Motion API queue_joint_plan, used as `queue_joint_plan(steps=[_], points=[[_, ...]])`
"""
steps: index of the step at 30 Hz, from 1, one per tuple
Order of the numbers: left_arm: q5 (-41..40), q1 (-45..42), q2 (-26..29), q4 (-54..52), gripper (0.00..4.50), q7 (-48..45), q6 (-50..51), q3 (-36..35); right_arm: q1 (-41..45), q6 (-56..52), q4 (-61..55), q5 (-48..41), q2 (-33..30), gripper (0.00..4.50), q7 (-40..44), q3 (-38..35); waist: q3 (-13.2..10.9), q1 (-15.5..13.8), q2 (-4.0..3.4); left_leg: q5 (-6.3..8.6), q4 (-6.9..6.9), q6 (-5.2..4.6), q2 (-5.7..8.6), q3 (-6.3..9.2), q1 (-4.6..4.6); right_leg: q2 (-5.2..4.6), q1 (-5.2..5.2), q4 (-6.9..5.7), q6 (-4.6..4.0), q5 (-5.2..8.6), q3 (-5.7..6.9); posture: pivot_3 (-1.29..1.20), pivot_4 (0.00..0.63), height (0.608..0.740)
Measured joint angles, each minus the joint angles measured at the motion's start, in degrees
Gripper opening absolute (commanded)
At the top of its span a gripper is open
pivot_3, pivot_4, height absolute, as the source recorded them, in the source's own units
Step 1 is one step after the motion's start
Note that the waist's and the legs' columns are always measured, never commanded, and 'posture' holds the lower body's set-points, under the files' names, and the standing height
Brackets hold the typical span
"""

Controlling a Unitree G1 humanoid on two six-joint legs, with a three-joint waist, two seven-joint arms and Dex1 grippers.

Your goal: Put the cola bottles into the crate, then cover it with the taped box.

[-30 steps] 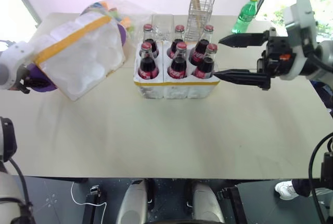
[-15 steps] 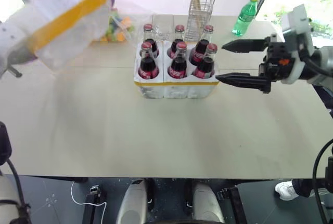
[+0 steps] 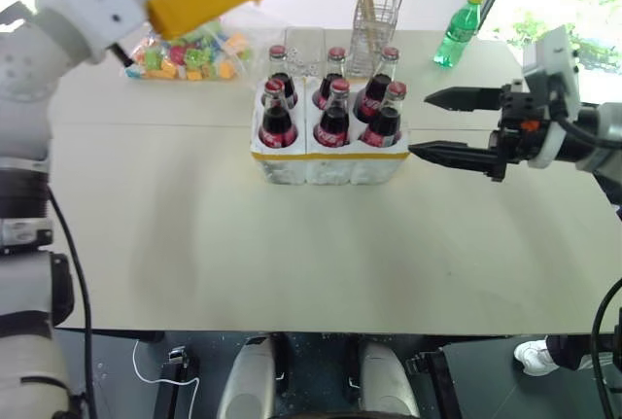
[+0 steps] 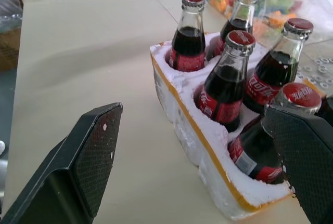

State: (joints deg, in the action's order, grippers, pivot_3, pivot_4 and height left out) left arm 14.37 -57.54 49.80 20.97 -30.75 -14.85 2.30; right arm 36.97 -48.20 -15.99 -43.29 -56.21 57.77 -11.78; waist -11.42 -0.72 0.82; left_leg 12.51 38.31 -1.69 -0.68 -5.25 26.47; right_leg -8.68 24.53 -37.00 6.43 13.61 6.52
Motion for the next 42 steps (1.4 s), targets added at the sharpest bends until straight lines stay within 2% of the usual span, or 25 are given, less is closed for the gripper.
queue_joint_plan(steps=[6, 11, 20, 34, 37, 39, 41, 42], points=[[17.20, -0.37, 0.34, 4.28, 0.75, 10.33, -12.73, 10.05, -1.27, -2.95, -2.73, -3.37, 0.01, 4.50, -3.69, -4.72, 0.01, -0.01, 0.00, 0.01, -0.01, -0.02, 0.05, -0.01, -0.02, 0.00, 0.00, 0.01, 0.00, 0.00, 0.00, 0.00, 0.150, 0.736], [27.83, -0.02, -1.58, 5.66, 0.75, 17.75, -13.01, 14.47, -1.32, -5.49, -4.19, -7.13, 0.31, 4.50, -7.80, -7.74, 0.03, -0.15, 0.04, 0.09, 0.00, -0.15, -0.01, 0.02, -0.01, -0.02, -0.02, 0.01, 0.00, 0.00, 0.00, 0.00, 0.150, 0.736], [31.13, 2.79, -5.20, 2.95, 0.75, 18.36, -7.81, 15.71, -4.40, -6.15, -6.40, -9.96, 0.47, 4.50, -10.94, -9.31, 0.05, 0.08, 0.06, 0.09, -0.01, -0.16, -0.05, 0.14, -0.02, 0.00, 0.00, 0.01, 0.00, 0.00, 0.00, 0.00, 0.150, 0.736], [31.20, 12.81, -0.52, -8.16, 0.75, 17.39, -5.46, 13.65, -12.24, -2.90, -5.80, -8.47, -1.81, 4.50, -6.63, -9.53, 0.05, 0.38, 0.06, 0.13, -0.04, -0.22, -0.09, 0.22, -0.07, 0.01, 0.01, 0.01, 0.00, 0.00, -0.02, 0.00, 0.150, 0.736], [31.08, 13.51, -0.36, -8.64, 1.80, 17.36, -5.53, 12.79, -12.32, -1.98, -5.03, -7.49, -1.92, 4.50, -6.30, -9.53, 0.05, 0.61, 0.06, 0.12, -0.05, -0.20, -0.11, 0.20, -0.08, 0.02, 0.02, 0.01, -0.01, 0.00, -0.02, 0.00, 0.150, 0.736], [31.08, 13.62, -0.23, -8.60, 2.69, 17.40, -5.85, 12.53, -12.29, -1.64, -4.97, -7.44, -1.91, 4.50, -6.27, -9.46, 0.05, 0.47, 0.06, 0.11, -0.05, -0.18, -0.11, 0.20, -0.07, 0.02, 0.02, 0.01, -0.01, 0.00, -0.02, 0.00, 0.150, 0.736], [31.27, 13.61, 0.14, -8.41, 3.84, 18.26, -6.81, 12.48, -12.03, -1.46, -4.87, -7.45, -1.85, 4.50, -6.35, -9.24, 0.05, 0.13, 0.06, 0.12, -0.03, -0.20, -0.10, 0.19, -0.07, 0.01, 0.02, 0.02, 0.00, 0.00, -0.02, 0.00, 0.150, 0.736], [31.44, 13.61, 0.50, -8.32, 4.27, 18.88, -7.40, 12.48, -11.89, -1.45, -4.72, -7.46, -1.81, 4.50, -6.39, -9.17, 0.05, 0.03, 0.06, 0.13, -0.02, -0.23, -0.10, 0.19, -0.07, 0.00, 0.01, 0.02, 0.00, 0.00, -0.02, 0.00, 0.150, 0.736]])
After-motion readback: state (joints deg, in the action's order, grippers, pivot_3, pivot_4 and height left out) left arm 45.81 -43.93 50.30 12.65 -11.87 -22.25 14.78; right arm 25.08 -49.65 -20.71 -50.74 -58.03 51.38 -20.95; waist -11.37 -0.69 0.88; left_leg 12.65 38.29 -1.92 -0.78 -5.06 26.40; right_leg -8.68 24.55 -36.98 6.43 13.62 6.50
